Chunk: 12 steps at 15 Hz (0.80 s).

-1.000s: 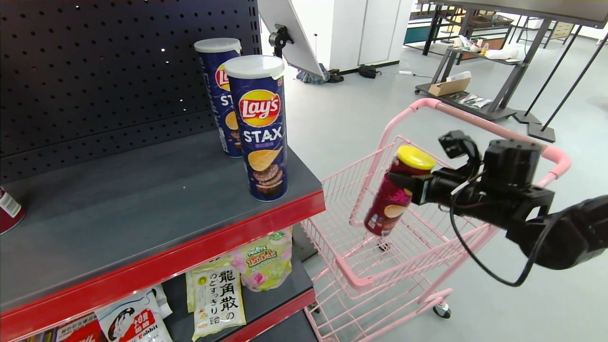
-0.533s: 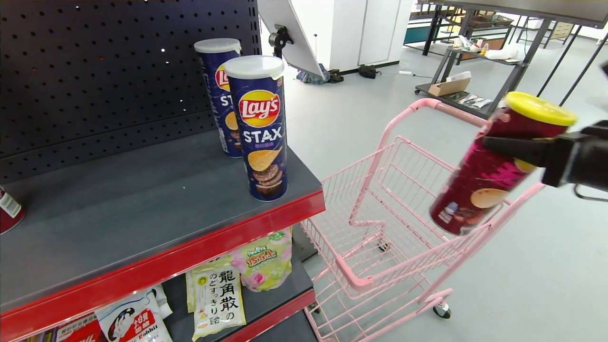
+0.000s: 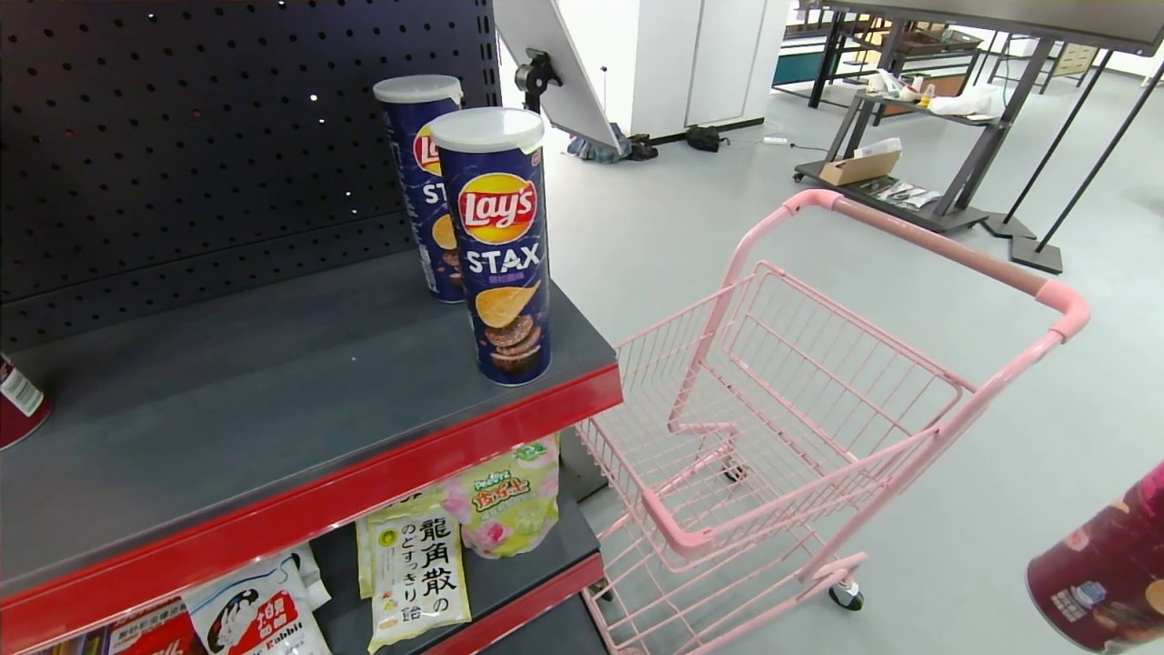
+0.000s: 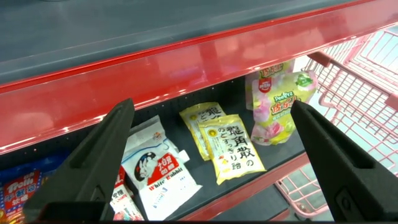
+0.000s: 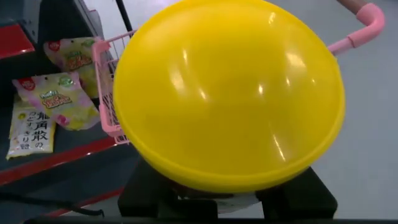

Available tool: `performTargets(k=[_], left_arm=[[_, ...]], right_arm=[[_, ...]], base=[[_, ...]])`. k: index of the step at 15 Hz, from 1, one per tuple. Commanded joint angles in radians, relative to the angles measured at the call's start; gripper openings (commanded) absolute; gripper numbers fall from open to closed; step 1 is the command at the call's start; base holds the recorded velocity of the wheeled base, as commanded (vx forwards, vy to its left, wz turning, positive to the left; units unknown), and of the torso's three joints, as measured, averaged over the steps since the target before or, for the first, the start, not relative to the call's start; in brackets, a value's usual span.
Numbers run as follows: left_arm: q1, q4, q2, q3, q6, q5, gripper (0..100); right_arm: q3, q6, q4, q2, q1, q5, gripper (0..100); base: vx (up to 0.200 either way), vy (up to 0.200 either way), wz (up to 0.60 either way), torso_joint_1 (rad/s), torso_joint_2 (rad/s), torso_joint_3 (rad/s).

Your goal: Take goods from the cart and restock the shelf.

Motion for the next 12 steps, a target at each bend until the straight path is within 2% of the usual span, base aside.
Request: performTargets(k=[1,8,12], left_arm=[[0.000,0.000,0.000,0.000,0.000,0.000,100],[0.000,0.000,0.001,0.000,0.000,0.000,100],[0.000,0.000,0.001,0.000,0.000,0.000,100]], right_arm=[[0.021,-0.024,-0.002,-0.041,-0.010,0.000,0],[0.022,-0.070,0.000,-0.035,-0.010,0.004,0],[0.024,-0.070,-0.002,-0.021,-0.008,0.006,0]], base=[[0.000,0.000,0.00,0.000,0.00,0.000],[0.000,0.000,0.00,0.009,-0.03,-0.016],[0.000,0.000,0.00,0.185,-0.50,-0.306]])
